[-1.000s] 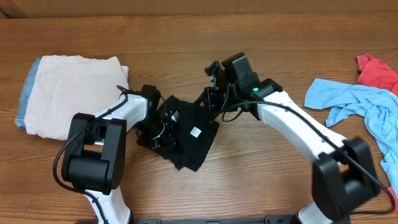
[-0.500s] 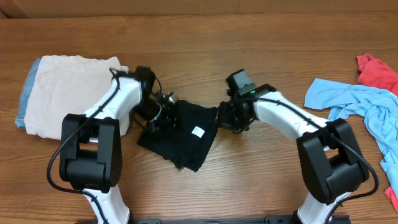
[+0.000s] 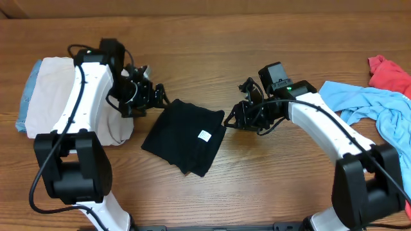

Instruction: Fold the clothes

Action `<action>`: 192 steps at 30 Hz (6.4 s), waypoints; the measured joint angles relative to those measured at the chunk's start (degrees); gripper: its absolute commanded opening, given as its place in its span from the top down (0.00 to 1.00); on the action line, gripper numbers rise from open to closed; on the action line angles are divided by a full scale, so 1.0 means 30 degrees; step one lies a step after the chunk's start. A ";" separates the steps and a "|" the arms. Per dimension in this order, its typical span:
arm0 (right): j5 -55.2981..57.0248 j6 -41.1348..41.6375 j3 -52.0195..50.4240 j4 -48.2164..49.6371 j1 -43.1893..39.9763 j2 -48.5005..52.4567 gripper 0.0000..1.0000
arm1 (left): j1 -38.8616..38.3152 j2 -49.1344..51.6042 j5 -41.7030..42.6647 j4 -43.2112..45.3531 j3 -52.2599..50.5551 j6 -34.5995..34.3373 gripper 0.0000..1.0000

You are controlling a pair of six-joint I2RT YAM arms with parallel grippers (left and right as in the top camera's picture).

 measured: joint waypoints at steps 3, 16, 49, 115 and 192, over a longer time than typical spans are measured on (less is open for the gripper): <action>-0.0328 -0.0328 0.0000 -0.0007 -0.0029 -0.0102 0.56 | 0.0029 0.0000 -0.0430 0.1530 -0.1632 -0.0240 0.01; -0.0678 -0.0670 0.0000 -0.0146 -0.0036 -0.0102 0.56 | -0.0758 0.0007 -0.0641 0.8473 -0.6703 -0.0794 0.05; -0.0678 -0.0678 0.0000 -0.1413 -0.0036 -0.0605 0.57 | 0.2397 -0.0211 -0.4138 -0.2412 0.8000 0.2798 0.96; 0.8692 -0.5391 0.6492 -0.1741 -0.2557 -1.2968 0.00 | 0.1392 -1.0163 -0.8174 -0.8123 1.3690 -0.0386 0.00; 0.7949 -0.8174 -2.0655 1.0083 -0.4918 -3.2698 0.00 | 0.1268 -2.2702 -0.6317 1.4098 -1.0448 -0.0809 0.00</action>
